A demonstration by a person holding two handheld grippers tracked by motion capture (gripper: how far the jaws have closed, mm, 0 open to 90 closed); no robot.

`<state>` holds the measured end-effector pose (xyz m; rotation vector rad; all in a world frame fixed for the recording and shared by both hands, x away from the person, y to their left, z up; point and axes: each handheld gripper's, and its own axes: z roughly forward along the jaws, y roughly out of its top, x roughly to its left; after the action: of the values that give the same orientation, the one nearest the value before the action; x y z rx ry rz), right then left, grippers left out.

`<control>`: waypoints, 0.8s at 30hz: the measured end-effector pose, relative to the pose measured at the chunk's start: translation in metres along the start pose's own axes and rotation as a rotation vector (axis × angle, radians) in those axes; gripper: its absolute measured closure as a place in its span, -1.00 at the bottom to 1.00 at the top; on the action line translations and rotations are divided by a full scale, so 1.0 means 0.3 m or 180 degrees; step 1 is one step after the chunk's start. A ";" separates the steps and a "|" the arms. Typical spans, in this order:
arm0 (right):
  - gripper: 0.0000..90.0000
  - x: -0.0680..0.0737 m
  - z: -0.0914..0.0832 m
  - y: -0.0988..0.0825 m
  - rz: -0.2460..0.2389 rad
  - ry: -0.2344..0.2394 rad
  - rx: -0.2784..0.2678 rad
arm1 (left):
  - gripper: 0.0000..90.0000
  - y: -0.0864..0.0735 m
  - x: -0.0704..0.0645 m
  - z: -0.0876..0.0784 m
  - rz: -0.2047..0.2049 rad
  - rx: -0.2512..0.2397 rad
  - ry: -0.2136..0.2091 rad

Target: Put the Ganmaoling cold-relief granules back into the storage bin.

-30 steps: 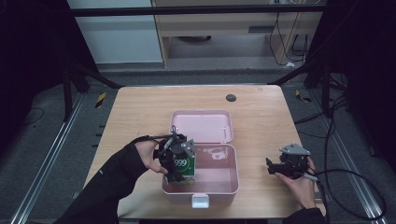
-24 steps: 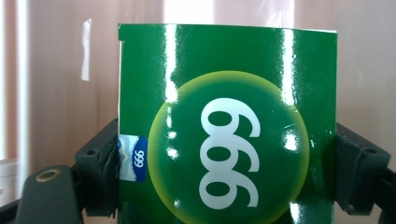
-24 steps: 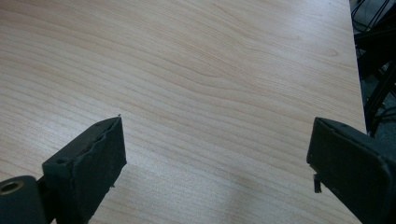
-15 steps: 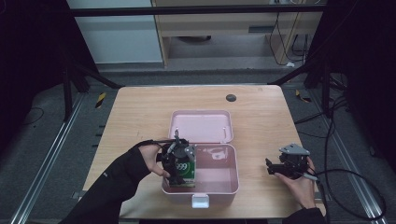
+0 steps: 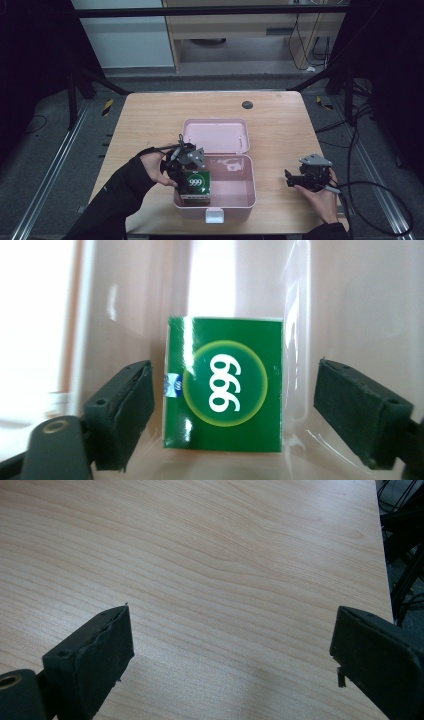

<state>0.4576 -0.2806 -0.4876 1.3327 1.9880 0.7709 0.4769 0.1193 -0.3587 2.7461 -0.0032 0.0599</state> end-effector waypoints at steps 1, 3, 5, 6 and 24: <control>-0.91 0.000 -0.001 0.000 0.0011 0.0001 0.0003 | -0.61 0.000 -0.003 -0.023 0.0001 -0.0056 0.0057; -0.91 -0.002 -0.001 0.000 0.0011 -0.0002 0.0002 | -0.56 -0.004 -0.007 -0.056 -0.0035 -0.0153 0.0137; -0.90 -0.002 -0.002 0.000 0.0023 0.0000 0.0001 | -0.48 -0.012 -0.011 -0.093 -0.0095 -0.0247 0.0213; -0.90 -0.002 -0.003 0.000 0.0032 -0.0004 -0.0002 | -0.46 -0.017 -0.012 -0.112 -0.0109 -0.0287 0.0256; -0.90 -0.001 -0.005 -0.004 0.0047 -0.0021 -0.0013 | -0.41 -0.286 -0.025 -0.235 -0.0936 -0.0945 0.0888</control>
<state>0.4558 -0.2814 -0.4875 1.3475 1.9725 0.7759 0.4675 0.2257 -0.3269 2.3925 0.4313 0.3318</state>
